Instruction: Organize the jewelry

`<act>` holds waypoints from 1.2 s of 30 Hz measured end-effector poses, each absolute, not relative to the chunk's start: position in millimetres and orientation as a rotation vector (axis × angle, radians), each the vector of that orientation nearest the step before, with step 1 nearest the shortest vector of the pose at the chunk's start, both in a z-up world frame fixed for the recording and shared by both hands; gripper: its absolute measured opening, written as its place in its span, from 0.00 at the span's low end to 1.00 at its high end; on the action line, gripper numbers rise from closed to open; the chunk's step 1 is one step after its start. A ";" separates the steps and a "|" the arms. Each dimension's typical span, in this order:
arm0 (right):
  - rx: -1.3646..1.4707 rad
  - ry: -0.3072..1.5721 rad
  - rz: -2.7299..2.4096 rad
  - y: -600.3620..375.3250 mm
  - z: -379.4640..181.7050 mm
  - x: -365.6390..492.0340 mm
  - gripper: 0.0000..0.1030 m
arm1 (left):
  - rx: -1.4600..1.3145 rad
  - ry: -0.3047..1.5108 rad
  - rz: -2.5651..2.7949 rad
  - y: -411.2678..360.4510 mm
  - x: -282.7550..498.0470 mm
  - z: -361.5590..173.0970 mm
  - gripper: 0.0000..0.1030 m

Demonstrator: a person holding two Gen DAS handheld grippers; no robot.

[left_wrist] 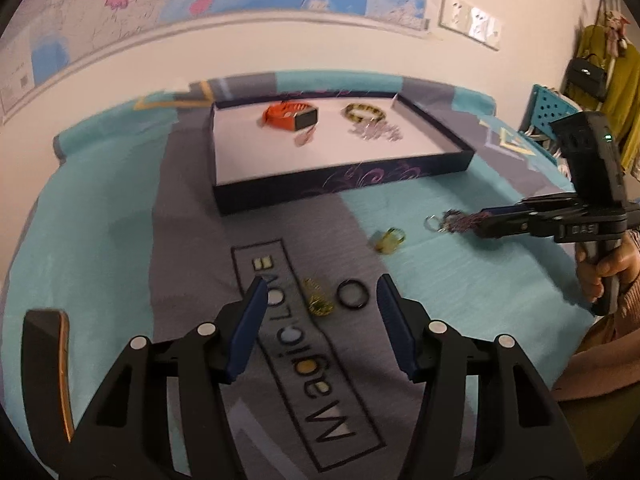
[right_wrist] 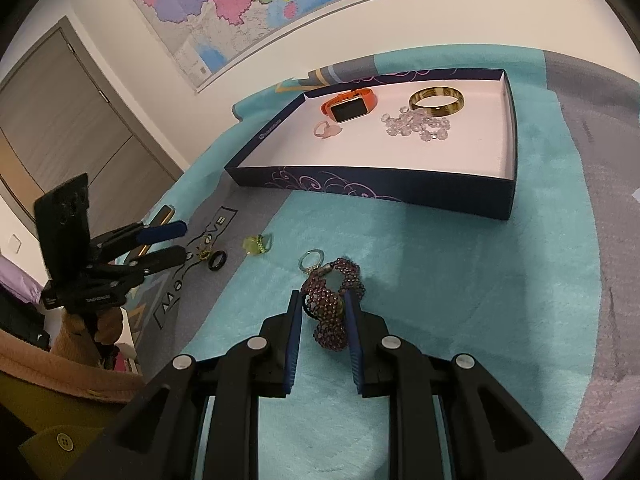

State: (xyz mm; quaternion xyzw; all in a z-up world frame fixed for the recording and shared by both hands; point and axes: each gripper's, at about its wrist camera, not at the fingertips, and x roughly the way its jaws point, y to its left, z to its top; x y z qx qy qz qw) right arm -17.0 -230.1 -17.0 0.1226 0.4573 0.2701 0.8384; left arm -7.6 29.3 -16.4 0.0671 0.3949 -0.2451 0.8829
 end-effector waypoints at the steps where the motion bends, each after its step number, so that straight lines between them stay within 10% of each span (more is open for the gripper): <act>1: 0.258 0.967 0.572 -229.5 -16.7 -16.8 0.19 | 0.138 0.831 -0.508 29.8 -6.1 -19.1 0.51; 36: 0.264 0.953 0.548 -231.7 -15.9 -20.6 0.19 | 0.197 0.871 -0.570 -2.8 -2.4 -37.1 0.35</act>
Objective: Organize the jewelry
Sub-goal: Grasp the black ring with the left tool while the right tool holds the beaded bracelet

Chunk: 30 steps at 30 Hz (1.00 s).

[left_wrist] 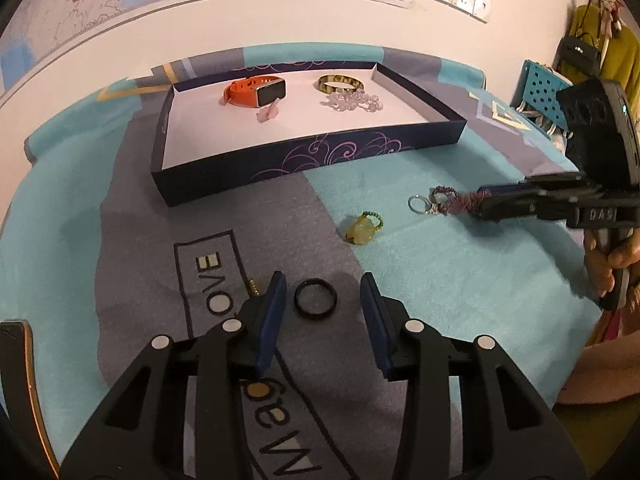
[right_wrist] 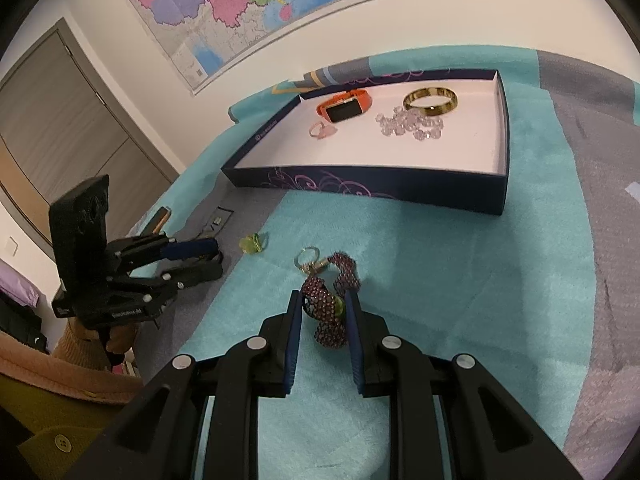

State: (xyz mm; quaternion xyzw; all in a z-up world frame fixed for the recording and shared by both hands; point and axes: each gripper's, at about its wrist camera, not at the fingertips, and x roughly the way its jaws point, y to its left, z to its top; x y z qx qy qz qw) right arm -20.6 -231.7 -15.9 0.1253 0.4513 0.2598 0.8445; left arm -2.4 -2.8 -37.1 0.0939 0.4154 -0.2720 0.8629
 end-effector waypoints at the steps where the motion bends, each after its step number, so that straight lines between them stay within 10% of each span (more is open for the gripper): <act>1: 0.263 0.944 0.552 -231.3 -13.5 -20.6 0.19 | 0.204 0.872 -0.568 -3.2 -2.9 -37.0 0.35; 4: 0.261 0.921 0.555 -230.3 -5.6 -19.2 0.19 | 0.214 0.877 -0.563 -5.2 -4.0 -36.5 0.22; 30: 0.201 0.767 0.557 -229.4 57.9 11.3 0.19 | 0.174 0.735 -0.620 -19.2 24.2 19.2 0.22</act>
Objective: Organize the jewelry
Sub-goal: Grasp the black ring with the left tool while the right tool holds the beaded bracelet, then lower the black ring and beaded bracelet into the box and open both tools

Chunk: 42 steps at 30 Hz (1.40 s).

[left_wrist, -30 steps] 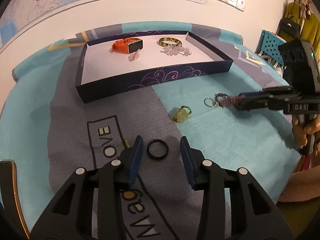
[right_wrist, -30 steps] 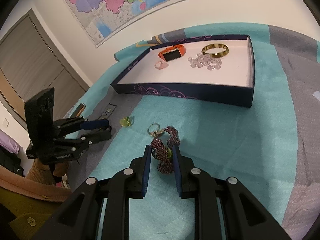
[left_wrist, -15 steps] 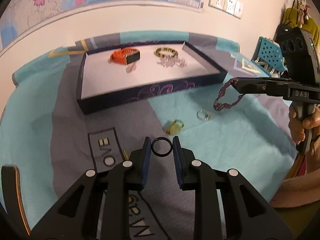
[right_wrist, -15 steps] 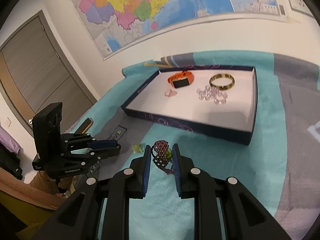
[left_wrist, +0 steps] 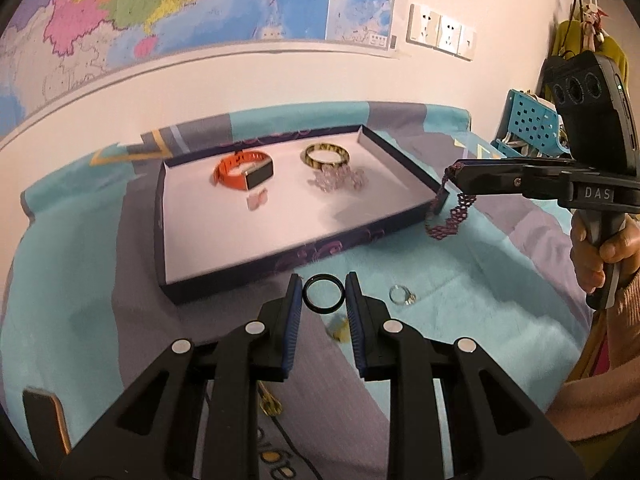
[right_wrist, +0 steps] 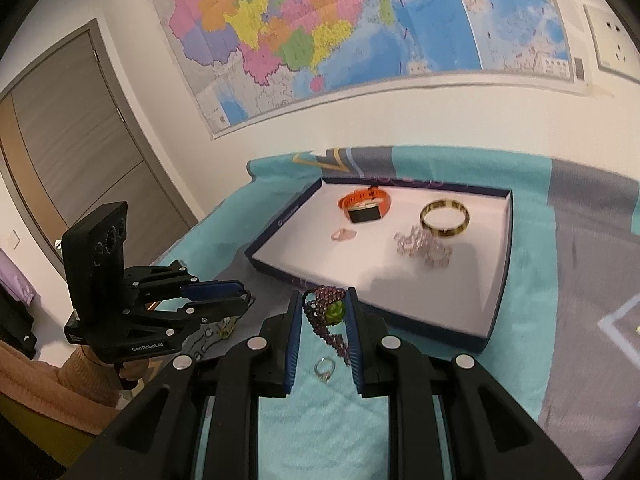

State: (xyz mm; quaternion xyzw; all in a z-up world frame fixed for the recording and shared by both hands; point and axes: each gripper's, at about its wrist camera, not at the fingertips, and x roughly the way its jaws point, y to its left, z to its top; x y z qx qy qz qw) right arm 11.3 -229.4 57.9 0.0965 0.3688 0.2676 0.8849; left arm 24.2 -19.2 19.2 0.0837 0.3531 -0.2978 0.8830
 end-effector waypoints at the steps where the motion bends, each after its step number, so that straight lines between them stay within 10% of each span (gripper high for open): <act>1: 0.199 0.762 0.555 -229.8 60.1 14.0 0.19 | 0.175 0.731 -0.618 -19.6 26.4 20.6 0.22; 42: 0.227 0.881 0.485 -225.5 14.6 121.2 0.19 | 0.172 0.863 -0.518 -49.6 141.8 -13.6 0.22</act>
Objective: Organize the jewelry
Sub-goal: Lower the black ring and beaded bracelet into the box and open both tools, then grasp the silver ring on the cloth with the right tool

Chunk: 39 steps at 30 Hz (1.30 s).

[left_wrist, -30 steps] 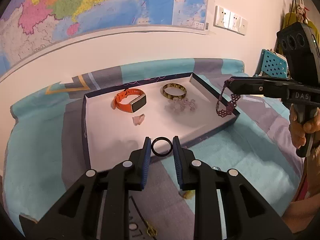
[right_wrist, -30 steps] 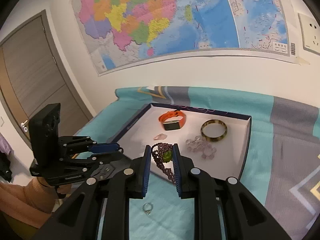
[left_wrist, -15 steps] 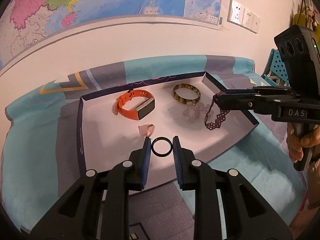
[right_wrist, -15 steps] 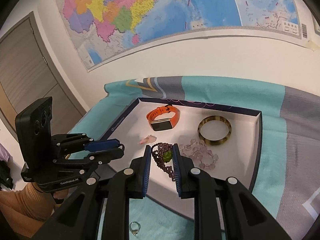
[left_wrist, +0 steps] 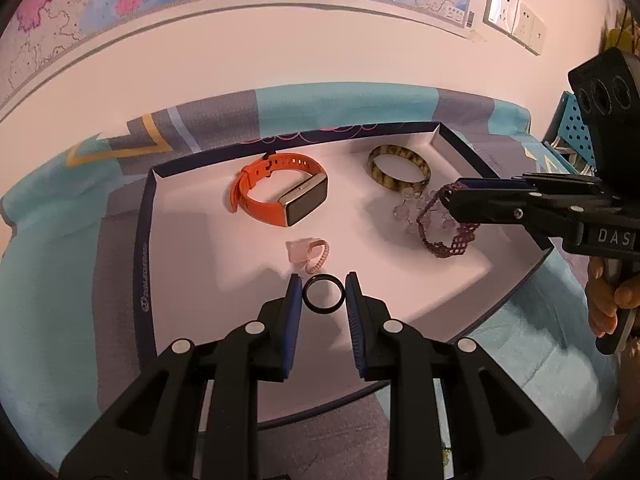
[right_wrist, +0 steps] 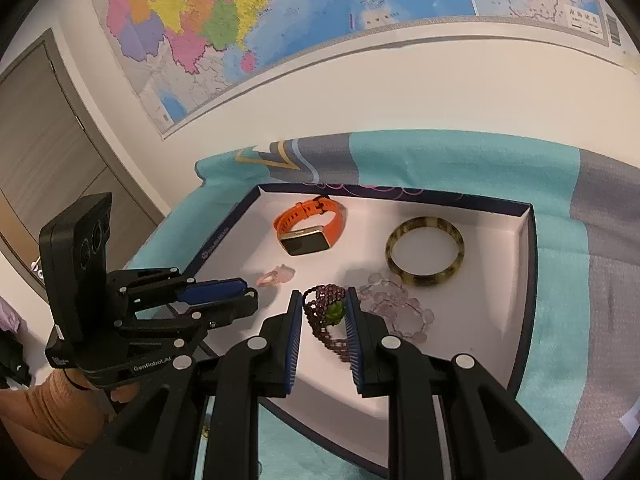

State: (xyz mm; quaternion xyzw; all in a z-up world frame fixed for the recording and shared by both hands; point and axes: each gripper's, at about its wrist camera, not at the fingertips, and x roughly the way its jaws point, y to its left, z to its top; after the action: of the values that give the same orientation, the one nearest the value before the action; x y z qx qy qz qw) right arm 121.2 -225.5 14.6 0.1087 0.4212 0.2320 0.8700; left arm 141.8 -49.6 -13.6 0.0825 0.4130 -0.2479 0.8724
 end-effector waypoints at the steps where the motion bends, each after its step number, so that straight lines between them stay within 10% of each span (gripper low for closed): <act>1: 0.225 0.886 0.479 -225.8 12.7 123.0 0.19 | 0.174 0.867 -0.515 -50.1 143.2 -14.7 0.22; 20: 0.198 0.921 0.414 -231.9 -2.4 131.2 0.20 | 0.206 0.887 -0.482 -60.5 155.1 -23.4 0.22; 39: 0.191 0.864 0.399 -240.9 15.4 95.5 0.36 | 0.163 0.737 -0.437 -29.1 106.1 18.7 0.45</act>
State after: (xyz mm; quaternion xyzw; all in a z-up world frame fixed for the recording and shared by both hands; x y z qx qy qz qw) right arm 95.5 -240.9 15.4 0.0917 0.4151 0.1918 0.8846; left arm 106.1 -29.1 18.7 0.0791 0.3571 -0.2118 0.9063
